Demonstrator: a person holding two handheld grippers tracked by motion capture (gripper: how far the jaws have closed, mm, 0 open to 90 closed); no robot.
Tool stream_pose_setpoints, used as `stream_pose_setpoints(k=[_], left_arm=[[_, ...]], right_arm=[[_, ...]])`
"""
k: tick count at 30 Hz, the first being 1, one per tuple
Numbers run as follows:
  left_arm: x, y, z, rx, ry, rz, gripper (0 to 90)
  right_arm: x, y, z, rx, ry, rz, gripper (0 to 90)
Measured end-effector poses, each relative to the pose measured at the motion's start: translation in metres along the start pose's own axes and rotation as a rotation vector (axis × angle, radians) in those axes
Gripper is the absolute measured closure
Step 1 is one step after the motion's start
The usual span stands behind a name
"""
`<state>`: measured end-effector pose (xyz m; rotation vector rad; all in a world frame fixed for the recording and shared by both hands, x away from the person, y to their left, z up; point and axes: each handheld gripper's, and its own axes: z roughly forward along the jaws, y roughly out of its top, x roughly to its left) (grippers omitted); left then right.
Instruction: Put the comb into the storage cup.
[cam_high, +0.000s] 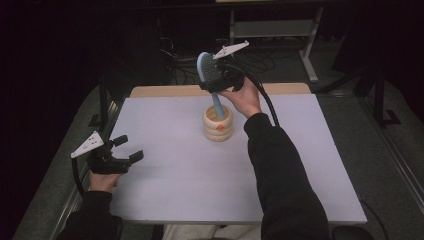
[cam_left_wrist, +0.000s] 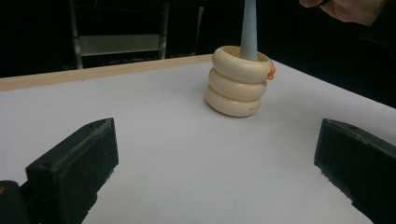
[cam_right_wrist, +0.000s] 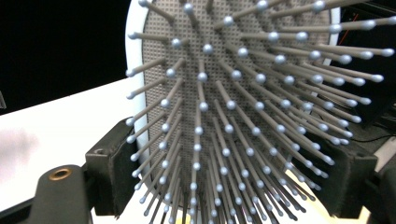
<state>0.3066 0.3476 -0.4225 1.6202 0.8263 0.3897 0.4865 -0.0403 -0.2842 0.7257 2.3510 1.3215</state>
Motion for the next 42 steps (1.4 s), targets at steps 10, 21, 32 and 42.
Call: stream_pose_setpoints(k=[10, 21, 32, 42], left_arm=[[0.0, 0.0, 0.0, 0.001, -0.001, 0.001, 0.0], [0.0, 0.0, 0.001, 0.004, 0.001, 0.004, 0.0], [0.0, 0.0, 0.001, 0.007, -0.002, 0.007, 0.0], [-0.001, 0.0, 0.001, 0.012, -0.003, 0.008, 0.0]], right_arm=[[-0.001, -0.011, 0.009, 0.016, 0.003, 0.017, 18.9], [-0.003, -0.021, 0.012, 0.012, -0.001, 0.037, 19.0], [-0.005, -0.035, 0.021, 0.032, 0.011, 0.062, 18.9], [-0.004, -0.049, 0.03, 0.061, 0.024, 0.083, 19.0]])
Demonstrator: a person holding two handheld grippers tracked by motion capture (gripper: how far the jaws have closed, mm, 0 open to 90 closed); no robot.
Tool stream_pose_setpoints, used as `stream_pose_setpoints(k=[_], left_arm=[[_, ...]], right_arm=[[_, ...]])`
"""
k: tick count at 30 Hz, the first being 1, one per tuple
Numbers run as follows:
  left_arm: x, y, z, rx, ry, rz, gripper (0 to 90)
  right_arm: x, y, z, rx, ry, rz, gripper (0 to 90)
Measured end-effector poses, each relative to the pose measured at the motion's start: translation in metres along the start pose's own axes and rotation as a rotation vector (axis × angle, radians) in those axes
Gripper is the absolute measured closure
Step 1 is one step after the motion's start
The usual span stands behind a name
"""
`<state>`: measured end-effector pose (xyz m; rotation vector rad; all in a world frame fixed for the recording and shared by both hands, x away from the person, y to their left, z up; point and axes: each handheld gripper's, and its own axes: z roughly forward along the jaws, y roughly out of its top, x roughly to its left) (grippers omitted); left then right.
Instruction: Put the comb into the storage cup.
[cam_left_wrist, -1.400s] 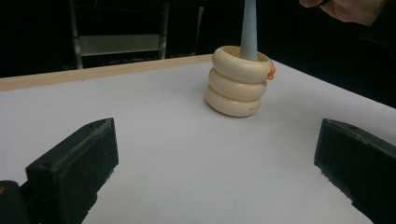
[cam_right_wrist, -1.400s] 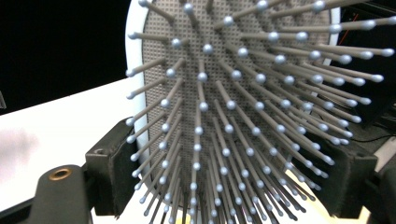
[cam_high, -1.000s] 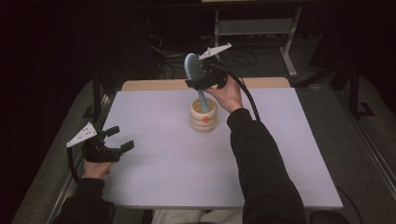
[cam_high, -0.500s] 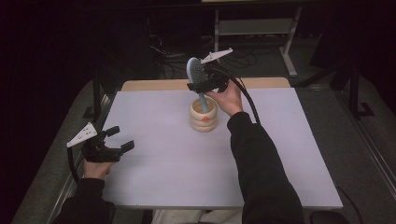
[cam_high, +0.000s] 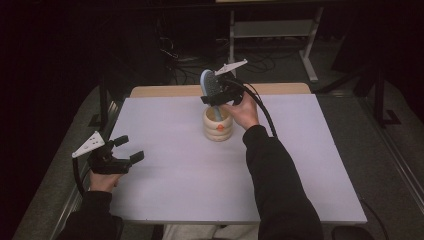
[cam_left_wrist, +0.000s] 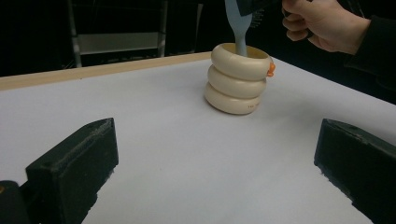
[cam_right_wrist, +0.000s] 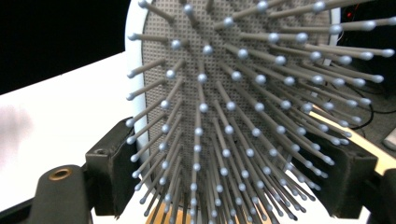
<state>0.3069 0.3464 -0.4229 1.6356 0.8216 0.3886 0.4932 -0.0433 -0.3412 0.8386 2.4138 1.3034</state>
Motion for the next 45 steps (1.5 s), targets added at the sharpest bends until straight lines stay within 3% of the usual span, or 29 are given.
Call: stream_pose_setpoints(k=[14, 30, 40, 45], left_arm=[[0.0, 0.0, 0.0, -0.001, 0.001, 0.0, 0.0], [0.0, -0.001, 0.001, 0.013, -0.003, 0.001, 0.0], [0.0, 0.0, 0.002, 0.014, -0.004, -0.003, 0.0], [0.0, 0.0, 0.002, 0.013, -0.004, -0.003, 0.0]], right_arm=[[0.002, -0.008, 0.015, 0.057, 0.003, 0.009, 18.9], [-0.003, -0.01, 0.02, 0.043, -0.001, 0.047, 18.5], [-0.013, -0.012, 0.019, 0.038, -0.002, 0.117, 17.7], [-0.018, -0.012, 0.016, 0.022, 0.021, 0.153, 16.1]])
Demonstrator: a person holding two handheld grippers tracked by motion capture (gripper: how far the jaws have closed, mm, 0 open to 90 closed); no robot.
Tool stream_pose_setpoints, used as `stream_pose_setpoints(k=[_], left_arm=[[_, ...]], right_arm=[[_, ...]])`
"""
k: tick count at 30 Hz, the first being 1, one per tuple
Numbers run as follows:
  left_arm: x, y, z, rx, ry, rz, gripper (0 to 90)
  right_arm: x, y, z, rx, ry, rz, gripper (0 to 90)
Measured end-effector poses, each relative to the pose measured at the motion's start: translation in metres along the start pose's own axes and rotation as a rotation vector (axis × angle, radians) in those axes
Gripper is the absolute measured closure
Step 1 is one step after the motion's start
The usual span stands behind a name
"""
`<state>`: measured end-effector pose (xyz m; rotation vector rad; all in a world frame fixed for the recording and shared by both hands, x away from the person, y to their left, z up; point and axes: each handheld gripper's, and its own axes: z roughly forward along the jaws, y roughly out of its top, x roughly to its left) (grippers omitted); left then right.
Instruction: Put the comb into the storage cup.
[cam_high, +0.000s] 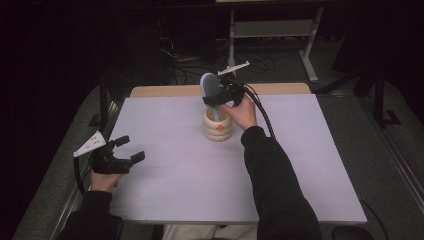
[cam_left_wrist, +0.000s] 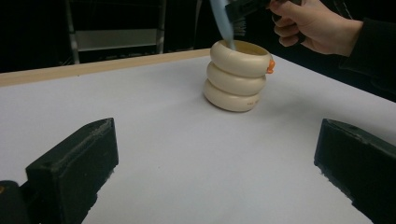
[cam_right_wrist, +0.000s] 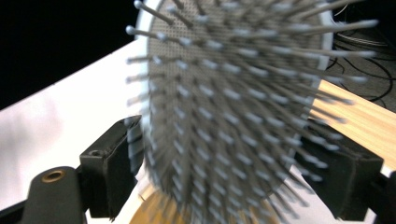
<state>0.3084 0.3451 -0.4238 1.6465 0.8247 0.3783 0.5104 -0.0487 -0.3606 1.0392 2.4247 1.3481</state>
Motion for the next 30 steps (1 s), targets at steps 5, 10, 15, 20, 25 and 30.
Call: stream_pose_setpoints(k=[5, 10, 15, 20, 25, 30], left_arm=[[0.0, 0.0, 0.0, 0.0, -0.001, 0.001, 0.0], [0.0, 0.0, 0.0, 0.0, 0.0, 0.0, 0.0], [0.0, 0.0, 0.0, 0.001, 0.0, 0.001, 0.0], [0.0, 0.0, 0.001, 0.005, 0.0, 0.004, 0.0], [0.0, 0.0, 0.001, 0.006, 0.0, 0.002, 0.0], [-0.001, 0.0, 0.001, 0.006, 0.0, 0.002, 0.0]], right_arm=[[-0.002, 0.001, -0.004, 0.004, 0.0, 0.003, 12.8], [-0.003, 0.001, -0.01, 0.008, 0.002, 0.004, 2.8], [-0.002, 0.0, -0.015, 0.02, -0.015, -0.004, 0.0], [-0.003, -0.003, -0.022, 0.007, -0.012, -0.005, 0.0], [-0.004, -0.006, -0.034, -0.007, -0.021, -0.012, 0.0], [-0.005, -0.011, -0.048, -0.028, -0.029, -0.013, 0.0]])
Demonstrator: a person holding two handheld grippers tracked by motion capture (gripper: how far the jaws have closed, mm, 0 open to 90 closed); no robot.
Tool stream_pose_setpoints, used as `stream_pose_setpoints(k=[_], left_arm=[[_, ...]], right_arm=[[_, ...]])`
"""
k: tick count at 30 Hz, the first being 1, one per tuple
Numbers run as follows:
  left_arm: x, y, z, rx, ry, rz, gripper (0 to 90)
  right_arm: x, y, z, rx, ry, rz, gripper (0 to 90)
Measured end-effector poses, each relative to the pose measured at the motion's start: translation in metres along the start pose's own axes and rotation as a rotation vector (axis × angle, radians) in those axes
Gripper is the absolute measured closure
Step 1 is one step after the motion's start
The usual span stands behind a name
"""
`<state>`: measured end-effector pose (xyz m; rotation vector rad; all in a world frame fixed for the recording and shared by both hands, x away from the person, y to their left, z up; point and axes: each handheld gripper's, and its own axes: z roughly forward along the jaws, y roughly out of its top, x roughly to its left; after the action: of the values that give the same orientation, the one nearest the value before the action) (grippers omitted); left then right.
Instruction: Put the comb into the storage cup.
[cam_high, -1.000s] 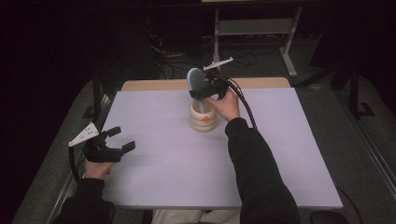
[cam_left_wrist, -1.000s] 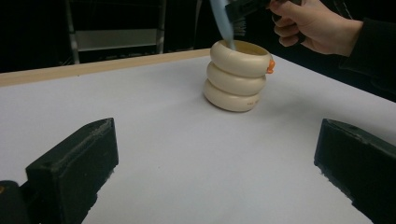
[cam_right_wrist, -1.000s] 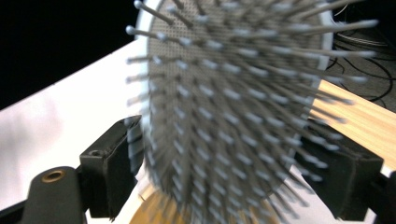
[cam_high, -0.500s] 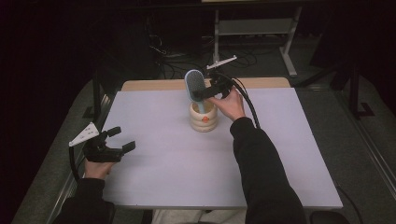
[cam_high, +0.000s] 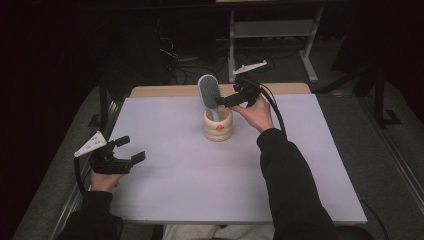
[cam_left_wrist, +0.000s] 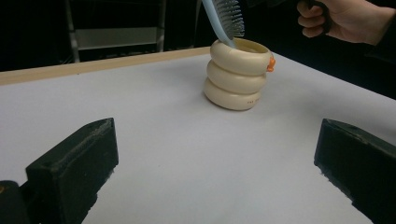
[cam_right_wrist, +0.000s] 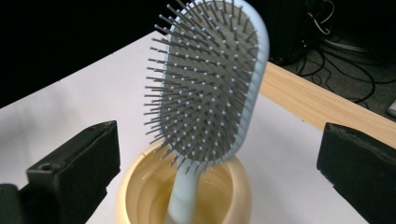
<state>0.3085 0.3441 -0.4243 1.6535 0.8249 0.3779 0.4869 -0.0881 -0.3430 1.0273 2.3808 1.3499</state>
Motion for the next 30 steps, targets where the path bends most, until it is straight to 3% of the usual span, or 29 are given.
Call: stream_pose_setpoints(k=[10, 30], left_arm=[[-0.001, 0.0, 0.002, 0.006, -0.003, 0.003, 0.0], [-0.001, 0.0, 0.003, 0.013, 0.001, 0.005, 0.0]], right_arm=[[-0.002, -0.015, -0.026, -0.03, -0.003, 0.008, 0.0], [-0.004, -0.034, -0.06, -0.054, -0.01, -0.012, 0.0]])
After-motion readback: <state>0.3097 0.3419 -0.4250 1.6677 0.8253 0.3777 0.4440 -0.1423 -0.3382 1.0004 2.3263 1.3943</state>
